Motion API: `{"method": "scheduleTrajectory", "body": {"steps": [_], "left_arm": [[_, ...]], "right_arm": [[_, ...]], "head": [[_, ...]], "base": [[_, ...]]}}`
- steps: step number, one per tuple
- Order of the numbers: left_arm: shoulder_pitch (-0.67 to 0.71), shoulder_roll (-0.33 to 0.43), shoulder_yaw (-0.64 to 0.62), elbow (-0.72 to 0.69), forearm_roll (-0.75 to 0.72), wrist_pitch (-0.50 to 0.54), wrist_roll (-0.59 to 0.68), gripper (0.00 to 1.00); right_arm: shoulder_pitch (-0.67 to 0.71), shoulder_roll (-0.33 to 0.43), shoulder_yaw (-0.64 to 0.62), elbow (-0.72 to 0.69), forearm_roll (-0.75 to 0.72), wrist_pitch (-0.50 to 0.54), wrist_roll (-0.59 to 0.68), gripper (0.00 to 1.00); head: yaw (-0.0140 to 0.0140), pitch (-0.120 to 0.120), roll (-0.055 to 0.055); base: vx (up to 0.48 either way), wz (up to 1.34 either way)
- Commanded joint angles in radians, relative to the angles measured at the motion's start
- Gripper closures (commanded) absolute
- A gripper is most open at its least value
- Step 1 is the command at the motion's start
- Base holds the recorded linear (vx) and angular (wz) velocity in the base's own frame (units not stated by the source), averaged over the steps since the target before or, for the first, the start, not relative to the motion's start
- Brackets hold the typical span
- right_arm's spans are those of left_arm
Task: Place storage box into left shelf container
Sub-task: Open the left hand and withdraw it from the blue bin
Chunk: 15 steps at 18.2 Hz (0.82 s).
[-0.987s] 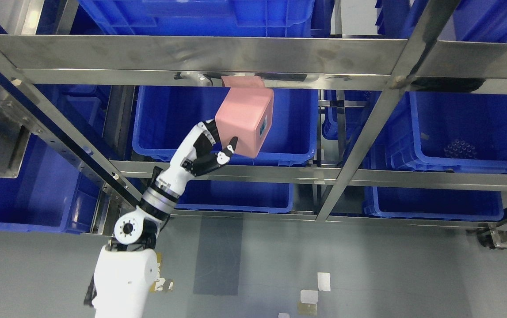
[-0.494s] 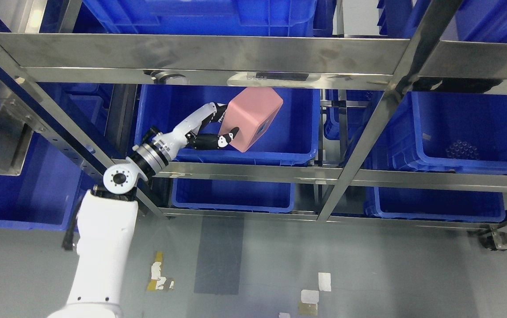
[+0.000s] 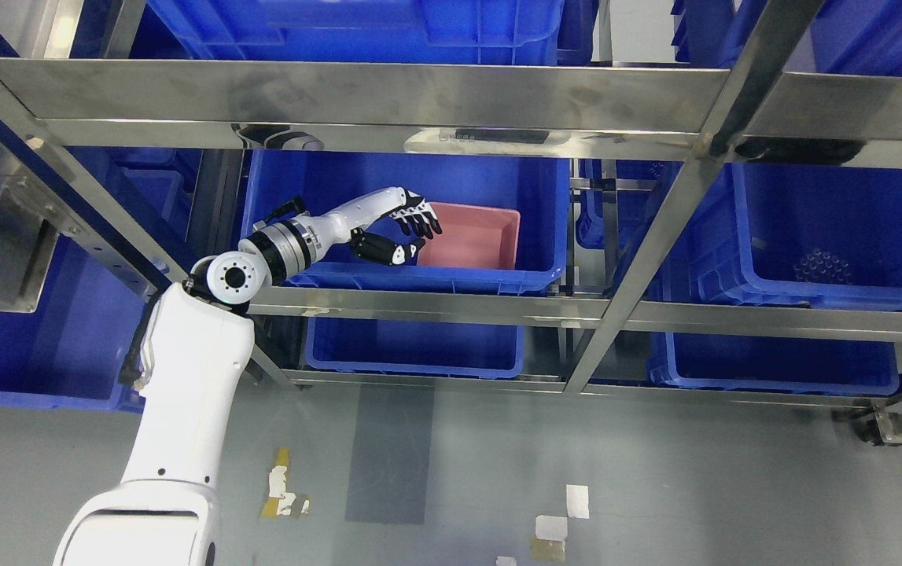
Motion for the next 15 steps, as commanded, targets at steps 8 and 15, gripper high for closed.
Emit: {"method": "scheduleTrajectory", "body": {"steps": [8, 15], "left_arm": [[0.069, -0.017, 0.092, -0.009, 0.61, 0.075, 0.431, 0.01], [0.322, -0.017, 0.058, -0.529, 0.755, 0.31, 0.471, 0.0]], "right_arm": [[-0.005, -0.017, 0.0, -0.017, -0.021, 0.005, -0.001, 0.0], [-0.005, -0.017, 0.0, -0.017, -0.021, 0.005, 0.001, 0.0]], "head": [[0.0, 0.0, 0.0], [0.0, 0.0, 0.0]], "base": [[0.0, 0.0], [0.0, 0.0]]}}
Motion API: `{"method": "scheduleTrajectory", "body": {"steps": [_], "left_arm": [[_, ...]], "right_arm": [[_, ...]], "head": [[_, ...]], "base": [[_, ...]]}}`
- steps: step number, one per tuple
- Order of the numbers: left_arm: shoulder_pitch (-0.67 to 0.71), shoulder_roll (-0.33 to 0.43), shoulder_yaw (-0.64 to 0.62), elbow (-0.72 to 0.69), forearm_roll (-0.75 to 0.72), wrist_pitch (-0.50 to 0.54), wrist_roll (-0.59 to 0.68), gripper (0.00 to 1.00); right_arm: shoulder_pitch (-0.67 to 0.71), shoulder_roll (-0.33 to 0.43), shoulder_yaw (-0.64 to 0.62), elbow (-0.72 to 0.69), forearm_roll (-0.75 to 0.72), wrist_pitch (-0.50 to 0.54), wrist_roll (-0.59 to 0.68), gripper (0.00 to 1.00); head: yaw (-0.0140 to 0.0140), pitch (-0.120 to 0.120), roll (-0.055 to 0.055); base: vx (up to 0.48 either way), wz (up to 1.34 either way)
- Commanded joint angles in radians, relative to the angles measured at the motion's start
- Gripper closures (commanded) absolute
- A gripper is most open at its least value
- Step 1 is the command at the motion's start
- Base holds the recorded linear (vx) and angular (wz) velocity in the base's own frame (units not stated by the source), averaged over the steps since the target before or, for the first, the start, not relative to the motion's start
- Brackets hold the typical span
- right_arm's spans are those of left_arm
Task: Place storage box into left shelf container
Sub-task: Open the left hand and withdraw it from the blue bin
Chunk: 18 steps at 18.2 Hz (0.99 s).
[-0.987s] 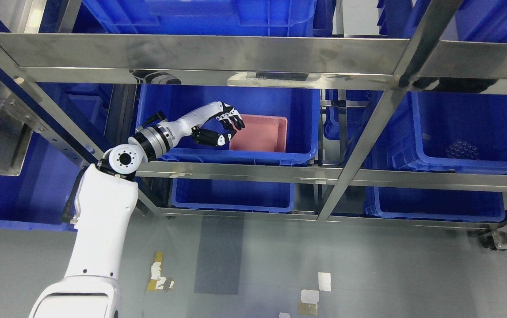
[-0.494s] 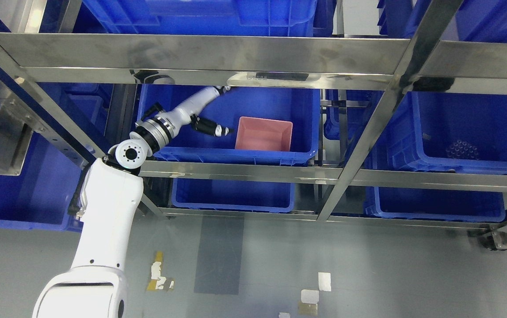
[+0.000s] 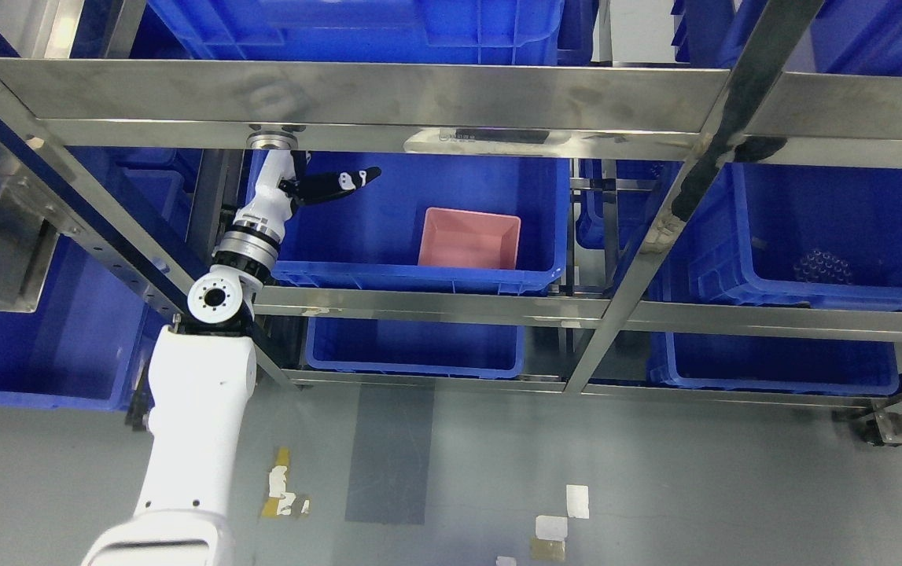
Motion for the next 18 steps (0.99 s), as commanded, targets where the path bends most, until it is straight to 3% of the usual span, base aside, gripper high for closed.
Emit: {"method": "scheduleTrajectory", "body": {"steps": [1, 5, 9, 18], "left_arm": [[0.219, 0.009, -0.034, -0.477, 0.142, 0.085, 0.014, 0.0], [0.366, 0.009, -0.048, -0.616, 0.142, 0.056, 0.015, 0.0], [0.483, 0.009, -0.06, -0.667, 0.142, -0.076, 0.015, 0.0], [0.524, 0.009, -0.045, -0.676, 0.142, -0.04, 0.021, 0.0]], "right_arm": [[-0.005, -0.017, 0.0, -0.017, -0.021, 0.0, -0.003, 0.0], [-0.005, -0.017, 0.0, -0.017, -0.021, 0.0, -0.001, 0.0], [-0.003, -0.017, 0.0, -0.017, -0.021, -0.001, -0.001, 0.0], [-0.005, -0.017, 0.0, -0.017, -0.021, -0.001, -0.003, 0.0]], "head": [[0.0, 0.0, 0.0], [0.0, 0.0, 0.0], [0.0, 0.0, 0.0], [0.0, 0.0, 0.0]], "base": [[0.0, 0.0], [0.0, 0.0], [0.0, 0.0], [0.0, 0.0]]}}
